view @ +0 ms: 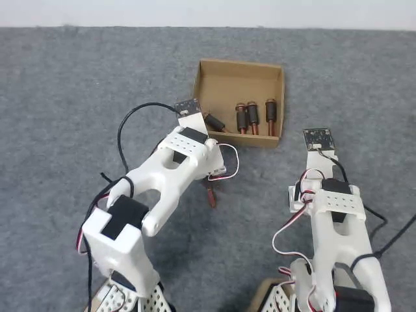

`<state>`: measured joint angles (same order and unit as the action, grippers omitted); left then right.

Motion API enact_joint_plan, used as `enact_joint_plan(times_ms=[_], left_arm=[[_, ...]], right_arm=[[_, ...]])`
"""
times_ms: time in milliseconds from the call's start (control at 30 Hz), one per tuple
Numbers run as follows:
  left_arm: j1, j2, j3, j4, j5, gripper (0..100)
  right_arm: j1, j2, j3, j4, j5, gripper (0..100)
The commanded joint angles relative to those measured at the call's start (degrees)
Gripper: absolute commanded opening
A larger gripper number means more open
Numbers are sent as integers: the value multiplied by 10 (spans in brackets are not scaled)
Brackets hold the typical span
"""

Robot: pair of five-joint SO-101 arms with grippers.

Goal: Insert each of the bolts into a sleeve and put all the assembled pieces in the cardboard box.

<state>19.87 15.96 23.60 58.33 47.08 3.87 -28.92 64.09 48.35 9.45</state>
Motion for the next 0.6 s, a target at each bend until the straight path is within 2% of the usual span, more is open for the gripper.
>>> enact_joint_plan(times_ms=[0, 200, 400, 567], left_arm=[[-9, -47, 0, 19, -33, 10], [-24, -133, 54, 15, -194, 11], [-127, -167, 70, 14, -362, 11], [-196, -152, 72, -23, -428, 12]], right_arm=[[-7, -29, -1, -7, 4, 7], [-7, -29, -1, -6, 3, 7], [-7, -29, -1, -7, 2, 7], [-22, -29, -3, -41, 2, 7]])
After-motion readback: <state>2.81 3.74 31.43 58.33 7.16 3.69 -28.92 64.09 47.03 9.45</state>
